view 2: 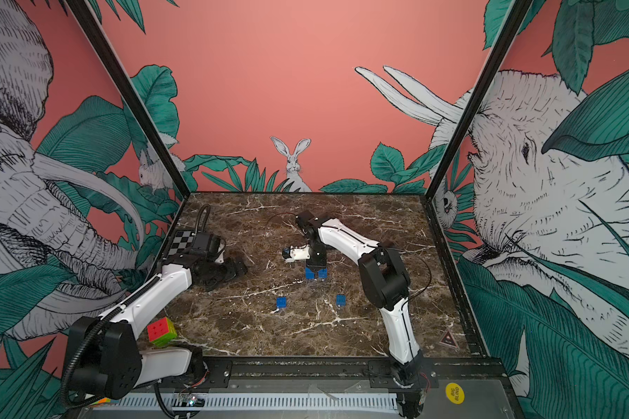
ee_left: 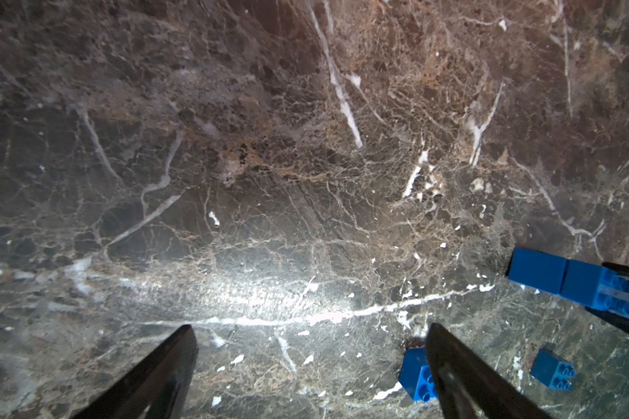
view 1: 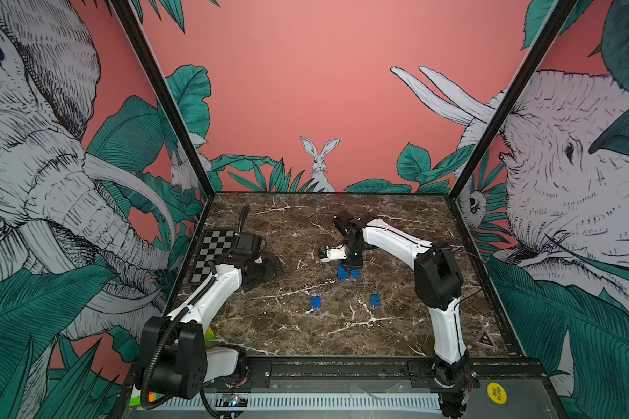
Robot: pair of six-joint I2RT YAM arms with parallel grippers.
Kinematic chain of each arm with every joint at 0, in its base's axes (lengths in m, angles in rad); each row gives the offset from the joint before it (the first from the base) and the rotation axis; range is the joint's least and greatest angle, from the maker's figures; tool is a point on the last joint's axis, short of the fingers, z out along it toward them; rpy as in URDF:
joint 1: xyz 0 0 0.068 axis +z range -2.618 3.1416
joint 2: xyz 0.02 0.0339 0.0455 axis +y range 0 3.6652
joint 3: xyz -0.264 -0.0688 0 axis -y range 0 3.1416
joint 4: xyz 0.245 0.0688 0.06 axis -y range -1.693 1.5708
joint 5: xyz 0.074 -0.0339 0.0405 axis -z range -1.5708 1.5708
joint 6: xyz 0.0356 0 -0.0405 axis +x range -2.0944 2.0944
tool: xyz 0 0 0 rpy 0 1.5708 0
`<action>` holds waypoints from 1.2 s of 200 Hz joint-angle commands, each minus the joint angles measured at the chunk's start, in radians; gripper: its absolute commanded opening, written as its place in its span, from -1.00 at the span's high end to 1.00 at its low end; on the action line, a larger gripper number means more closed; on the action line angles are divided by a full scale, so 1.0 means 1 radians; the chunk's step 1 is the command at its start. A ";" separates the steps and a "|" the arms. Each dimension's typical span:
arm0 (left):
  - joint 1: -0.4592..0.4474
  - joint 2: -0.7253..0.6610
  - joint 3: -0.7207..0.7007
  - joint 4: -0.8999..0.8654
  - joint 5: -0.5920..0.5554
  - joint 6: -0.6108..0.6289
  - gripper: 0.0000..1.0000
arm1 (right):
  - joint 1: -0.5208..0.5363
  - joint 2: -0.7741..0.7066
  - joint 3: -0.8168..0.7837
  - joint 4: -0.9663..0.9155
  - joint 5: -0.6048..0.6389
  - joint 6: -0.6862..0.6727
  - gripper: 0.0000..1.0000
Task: Assemble the letter h with lego
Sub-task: Assemble the lego brick with the lego brick.
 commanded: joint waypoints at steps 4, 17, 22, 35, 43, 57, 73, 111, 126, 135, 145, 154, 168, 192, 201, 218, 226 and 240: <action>-0.003 -0.011 0.010 -0.004 -0.014 -0.002 -0.98 | -0.004 0.026 0.012 -0.003 0.023 -0.005 1.00; -0.003 -0.009 0.009 -0.004 -0.015 -0.002 -0.98 | -0.004 0.025 0.005 -0.002 0.022 -0.004 1.00; -0.004 -0.009 0.009 -0.004 -0.015 -0.002 -0.98 | -0.004 0.024 0.000 0.001 0.023 -0.003 1.00; -0.003 -0.007 0.009 -0.004 -0.013 -0.003 -0.98 | -0.004 0.024 -0.013 0.010 0.024 0.000 1.00; -0.003 -0.006 0.005 -0.001 -0.014 -0.001 -0.99 | -0.005 0.021 -0.020 0.019 0.027 0.003 1.00; -0.004 -0.003 0.003 0.000 -0.014 -0.001 -0.98 | -0.006 0.021 -0.023 0.016 0.023 0.003 1.00; -0.003 0.000 0.007 0.002 -0.010 -0.001 -0.98 | -0.008 0.022 -0.026 0.020 0.019 0.007 1.00; -0.003 -0.006 0.001 0.005 -0.010 -0.002 -0.98 | -0.014 0.019 -0.049 0.023 0.004 0.019 1.00; -0.003 -0.005 -0.005 0.008 -0.006 -0.004 -0.98 | -0.014 0.015 -0.063 0.028 -0.008 0.016 1.00; -0.003 -0.005 -0.008 0.012 -0.004 -0.006 -0.99 | -0.014 0.018 -0.070 0.037 -0.005 0.022 1.00; -0.005 -0.003 -0.010 0.012 -0.004 -0.007 -0.98 | -0.014 0.025 -0.076 0.036 -0.001 0.022 1.00; -0.004 -0.005 -0.010 0.011 -0.004 -0.006 -0.98 | -0.014 0.034 -0.080 0.036 0.009 0.024 1.00; -0.005 -0.008 -0.009 0.010 -0.006 -0.005 -0.98 | -0.016 0.048 -0.088 0.037 0.023 0.031 1.00; -0.005 -0.011 -0.010 0.010 -0.009 -0.003 -0.98 | -0.016 0.063 -0.093 0.030 0.040 0.034 1.00; -0.006 -0.007 -0.011 0.010 -0.008 -0.004 -0.98 | -0.016 0.066 -0.093 0.029 0.055 0.035 1.00; -0.009 -0.006 -0.013 0.013 -0.007 -0.003 -0.98 | -0.016 0.075 -0.088 0.020 0.069 0.035 1.00; -0.009 -0.006 -0.014 0.013 -0.007 -0.003 -0.99 | -0.018 0.073 -0.096 0.027 0.062 0.038 1.00; -0.011 -0.006 -0.015 0.013 -0.007 -0.001 -0.98 | -0.020 0.069 -0.122 0.055 0.050 0.045 1.00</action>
